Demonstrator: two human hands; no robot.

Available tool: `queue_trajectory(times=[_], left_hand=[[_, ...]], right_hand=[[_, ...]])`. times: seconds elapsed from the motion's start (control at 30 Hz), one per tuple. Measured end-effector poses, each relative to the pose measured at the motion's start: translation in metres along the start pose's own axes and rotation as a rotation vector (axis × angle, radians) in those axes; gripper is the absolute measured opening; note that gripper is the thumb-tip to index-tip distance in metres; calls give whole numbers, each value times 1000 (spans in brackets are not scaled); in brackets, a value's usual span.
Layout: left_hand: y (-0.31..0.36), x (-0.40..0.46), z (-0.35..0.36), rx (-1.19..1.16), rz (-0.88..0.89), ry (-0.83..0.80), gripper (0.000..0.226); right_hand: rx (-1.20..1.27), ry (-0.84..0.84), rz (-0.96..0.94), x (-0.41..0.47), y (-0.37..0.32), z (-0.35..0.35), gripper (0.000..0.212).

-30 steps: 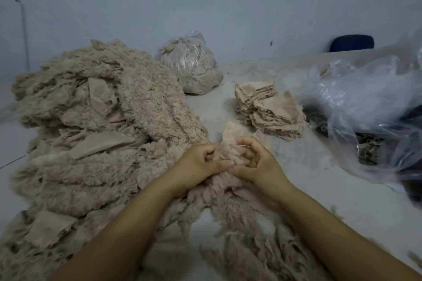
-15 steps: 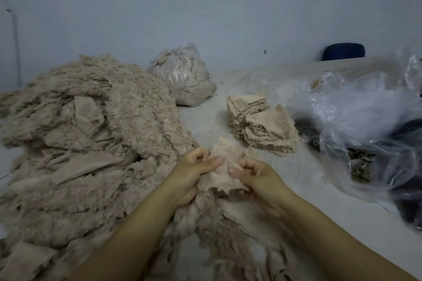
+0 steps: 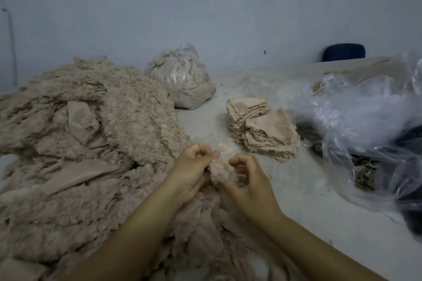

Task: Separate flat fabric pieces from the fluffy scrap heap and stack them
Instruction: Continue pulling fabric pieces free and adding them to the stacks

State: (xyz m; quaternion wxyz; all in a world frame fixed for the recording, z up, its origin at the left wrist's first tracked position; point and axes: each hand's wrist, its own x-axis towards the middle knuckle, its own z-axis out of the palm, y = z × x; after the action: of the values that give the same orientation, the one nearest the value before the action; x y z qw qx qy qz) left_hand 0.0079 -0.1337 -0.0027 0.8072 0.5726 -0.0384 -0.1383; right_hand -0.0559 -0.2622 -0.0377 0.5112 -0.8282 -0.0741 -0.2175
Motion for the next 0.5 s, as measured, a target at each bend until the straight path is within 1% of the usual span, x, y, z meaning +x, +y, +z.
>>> queue_trajectory(times=[0.03, 0.07, 0.1, 0.13, 0.17, 0.27, 0.33, 0.4, 0.43, 0.5], left_hand=[[0, 0, 1, -52, -17, -21, 19], [0, 0, 1, -99, -34, -55, 14], [-1, -1, 0, -111, -43, -79, 15], [-3, -2, -2, -88, -42, -93, 22], [-5, -1, -5, -33, -25, -90, 28], [-6, -2, -11, 102, 13, -39, 25], [-4, -1, -16, 95, -24, -17, 23], [-1, -1, -19, 65, -64, -55, 12], [0, -3, -19, 53, -73, -114, 17], [-3, -7, -13, 135, -78, -205, 50]], right_hand=[[81, 66, 54, 2, 0, 1, 20], [213, 94, 147, 6, -1, 0, 13], [370, 91, 256, 9, -1, -1, 12], [507, 80, 357, 11, -1, -1, 14], [590, 72, 431, 14, -2, -3, 13], [696, 120, 557, 18, -2, -7, 13], [710, 153, 593, 20, -1, -12, 20], [623, 133, 571, 19, 0, -14, 21], [578, 117, 546, 19, 1, -13, 19], [501, 71, 473, 19, -2, -7, 13]])
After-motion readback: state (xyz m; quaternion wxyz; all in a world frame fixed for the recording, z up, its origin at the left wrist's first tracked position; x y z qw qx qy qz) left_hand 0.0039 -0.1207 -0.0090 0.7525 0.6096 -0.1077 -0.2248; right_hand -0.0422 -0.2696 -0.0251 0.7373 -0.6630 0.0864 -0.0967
